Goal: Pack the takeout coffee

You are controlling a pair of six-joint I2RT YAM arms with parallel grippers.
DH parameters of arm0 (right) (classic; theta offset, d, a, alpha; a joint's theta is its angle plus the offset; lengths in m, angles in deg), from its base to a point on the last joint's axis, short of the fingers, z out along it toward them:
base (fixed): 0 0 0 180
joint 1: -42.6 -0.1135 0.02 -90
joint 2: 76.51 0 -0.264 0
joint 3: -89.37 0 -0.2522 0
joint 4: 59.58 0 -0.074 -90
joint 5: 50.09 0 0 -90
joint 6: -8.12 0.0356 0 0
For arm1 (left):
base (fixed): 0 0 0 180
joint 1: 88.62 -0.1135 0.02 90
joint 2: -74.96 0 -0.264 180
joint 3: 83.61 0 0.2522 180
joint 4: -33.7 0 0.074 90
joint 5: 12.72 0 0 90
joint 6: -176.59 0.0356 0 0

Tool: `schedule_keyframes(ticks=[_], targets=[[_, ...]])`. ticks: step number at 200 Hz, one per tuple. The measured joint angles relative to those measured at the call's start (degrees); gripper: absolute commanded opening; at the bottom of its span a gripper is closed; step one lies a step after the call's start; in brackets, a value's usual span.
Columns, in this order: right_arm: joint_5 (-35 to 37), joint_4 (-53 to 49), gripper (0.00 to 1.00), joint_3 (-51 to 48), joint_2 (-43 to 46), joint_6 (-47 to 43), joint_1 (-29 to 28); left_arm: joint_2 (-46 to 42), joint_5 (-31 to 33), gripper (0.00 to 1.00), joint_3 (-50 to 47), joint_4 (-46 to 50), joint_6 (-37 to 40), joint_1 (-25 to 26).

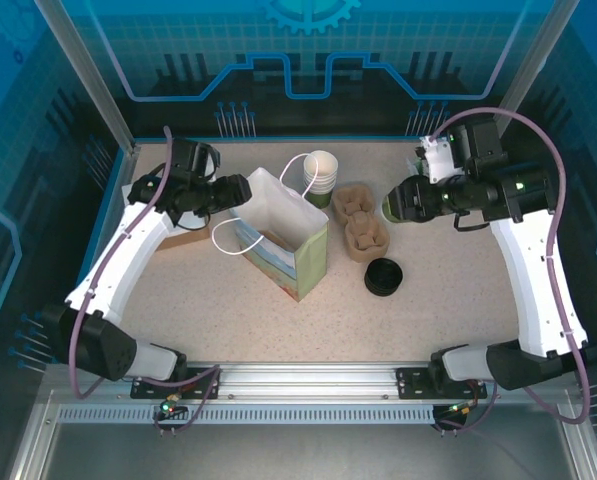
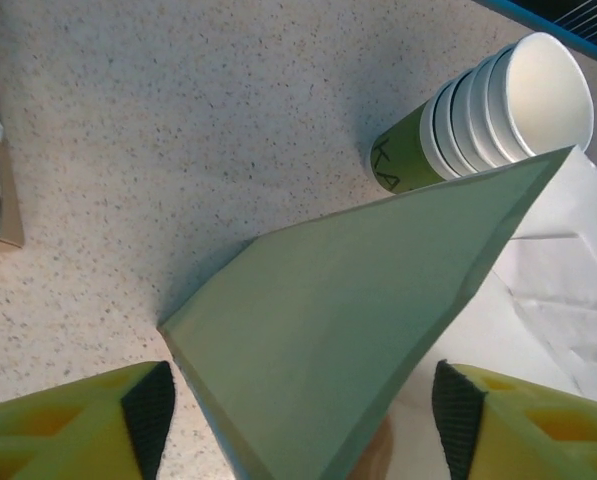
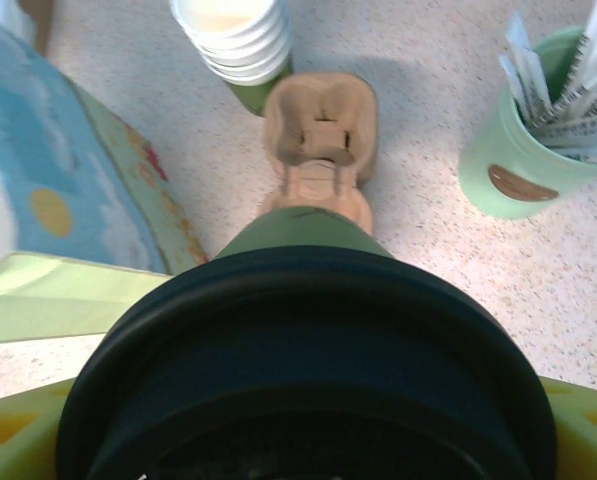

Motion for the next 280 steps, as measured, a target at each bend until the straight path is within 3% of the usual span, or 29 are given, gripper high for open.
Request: schedule_keyframes(ticks=[47,149,246,280], targets=[[-0.02,-1.36,0.87,9.84,-2.05,2.73,-9.53,0.04,-2.27,0.5,0.0,-0.24,-0.26,0.0],[0.0,0.55,0.86,21.44,-12.92,7.06,-26.93,0.07,-3.5,0.44,0.13,-1.57,-1.95,2.43],[0.48,-1.53,0.85,29.73,-27.21,7.63,-30.88,-0.24,-3.21,0.48,-0.59,-3.34,-3.52,4.59],[0.83,-3.8,0.85,31.36,-30.97,7.5,-31.45,-0.61,-2.4,0.42,-2.23,-3.43,-3.82,4.59]])
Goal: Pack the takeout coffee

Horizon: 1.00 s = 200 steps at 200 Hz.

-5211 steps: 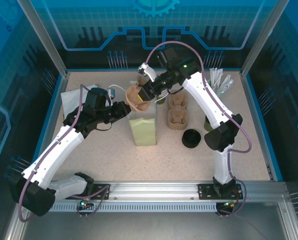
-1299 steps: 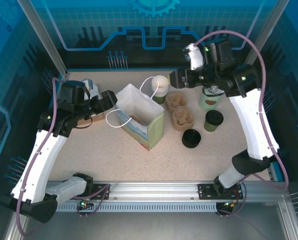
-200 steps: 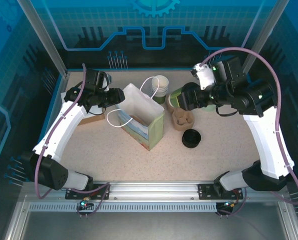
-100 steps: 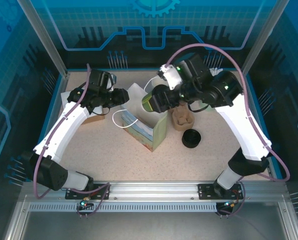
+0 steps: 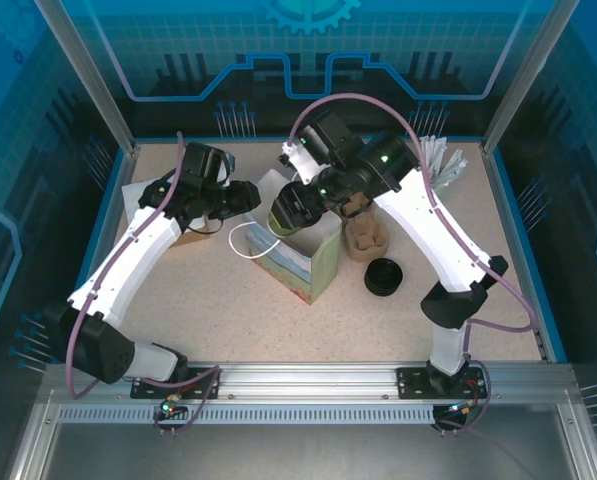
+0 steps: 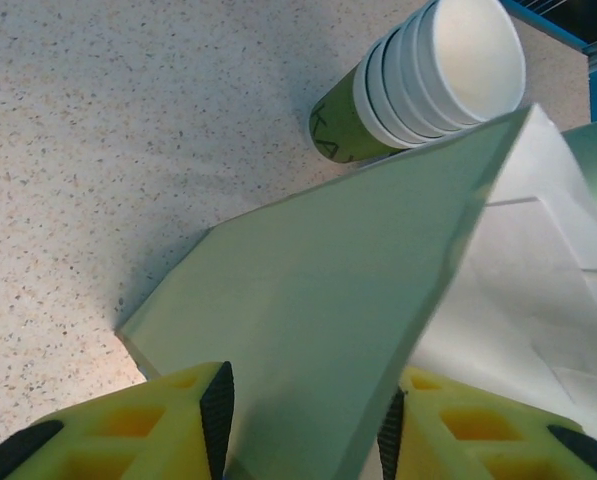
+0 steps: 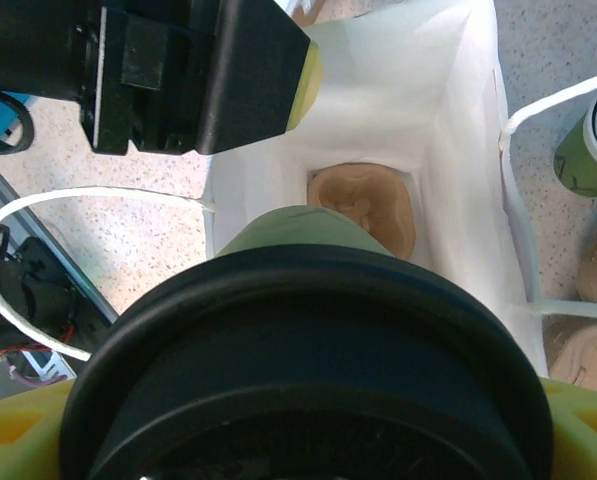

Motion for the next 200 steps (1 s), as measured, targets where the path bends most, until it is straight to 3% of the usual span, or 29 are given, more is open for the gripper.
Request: schedule_keyframes(ticks=[200], targets=[[-0.61,-4.98,0.85,1.38,-9.46,-2.51,-0.61,-0.04,0.44,0.41,0.0,-0.66,0.04,0.0]])
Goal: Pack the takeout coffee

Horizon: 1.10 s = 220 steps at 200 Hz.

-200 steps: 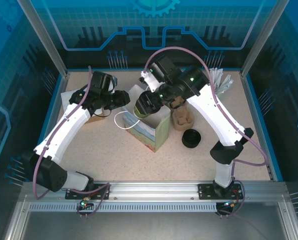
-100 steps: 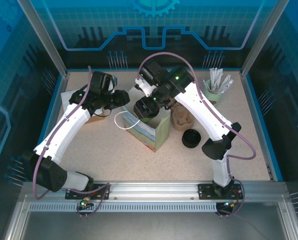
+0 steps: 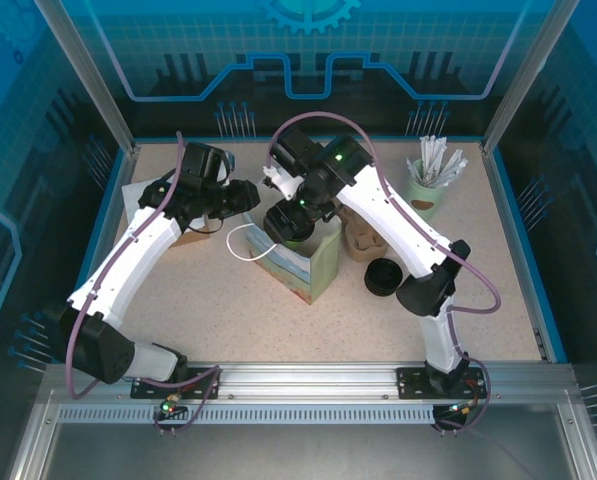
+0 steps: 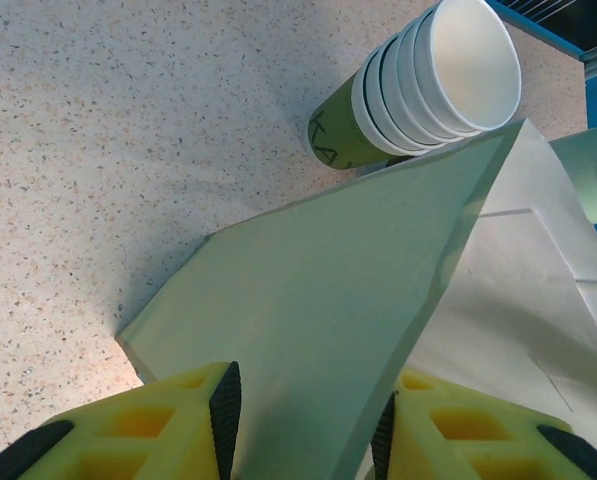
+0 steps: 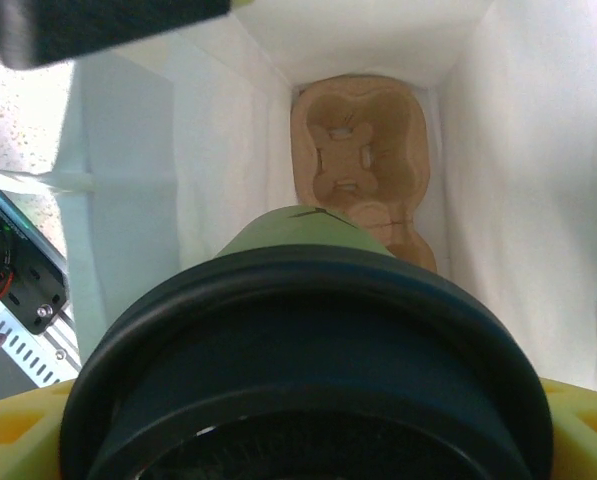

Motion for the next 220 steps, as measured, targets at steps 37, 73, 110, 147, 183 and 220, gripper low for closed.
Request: schedule_keyframes(ticks=[37,73,110,147,183,220], targets=[[0.02,-0.83,0.85,0.42,-0.15,-0.24,0.92,0.0,0.28,0.41,0.0,0.02,0.44,0.0],[0.2,-2.6,0.86,0.72,-0.15,-0.48,1.97,0.02,0.66,0.41,0.0,0.02,0.57,0.0],[-0.92,-2.91,0.86,0.72,-0.17,-0.63,2.93,0.02,1.14,0.41,0.0,0.02,0.59,0.0],[-3.41,-2.47,0.86,-0.35,-0.11,-0.63,4.13,0.02,1.55,0.41,-0.04,0.02,0.59,0.0],[-3.26,-2.45,0.86,-0.83,-0.11,-0.87,4.72,0.02,1.57,0.41,-0.2,0.0,0.59,0.0],[-1.53,-2.56,0.86,-0.83,-0.13,-2.16,4.72,0.11,1.57,0.41,-0.2,0.0,0.59,0.0]])
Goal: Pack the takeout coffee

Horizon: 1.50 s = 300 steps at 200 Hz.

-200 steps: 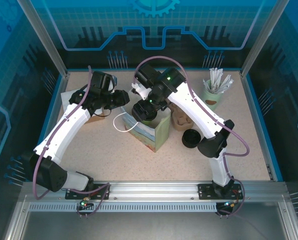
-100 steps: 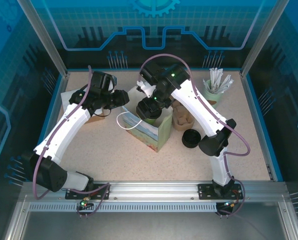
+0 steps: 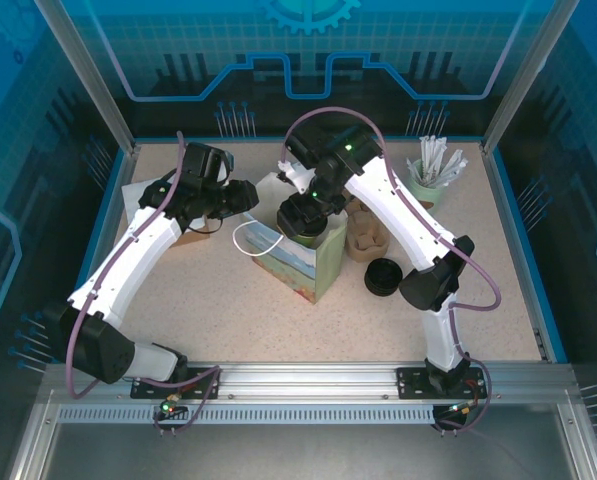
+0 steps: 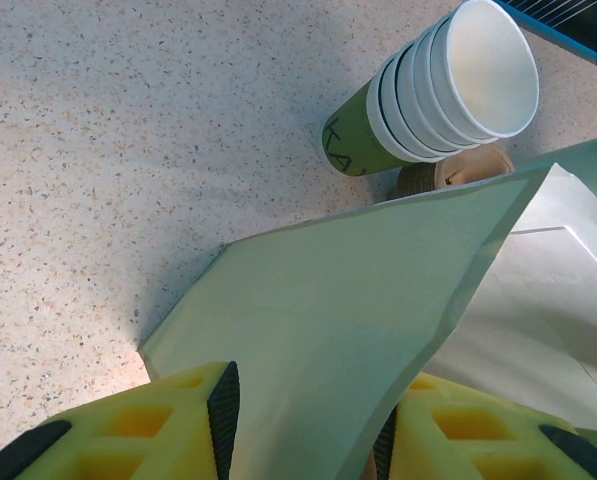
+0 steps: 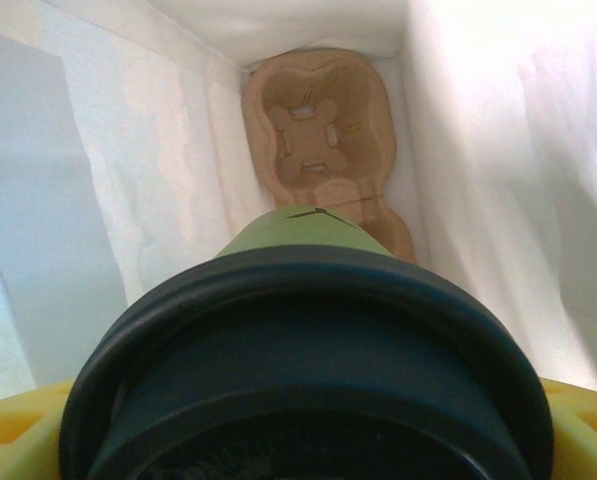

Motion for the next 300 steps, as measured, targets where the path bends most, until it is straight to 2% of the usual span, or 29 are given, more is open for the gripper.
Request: schedule_keyframes(ticks=[168,232,300], targets=[[5.9,-1.44,0.88,-0.44,-4.02,-7.54,-1.22,1.42,-0.02,0.45,0.0,0.0,0.04,-0.02],[6.32,-1.55,0.88,-1.68,-4.22,-9.7,-1.51,2.38,-0.07,0.23,0.04,-0.44,1.16,-0.59],[6.34,-2.05,0.88,-2.45,-4.02,-6.58,-3.89,7.58,-1.29,0.22,4.79,-0.37,1.97,-1.22]])
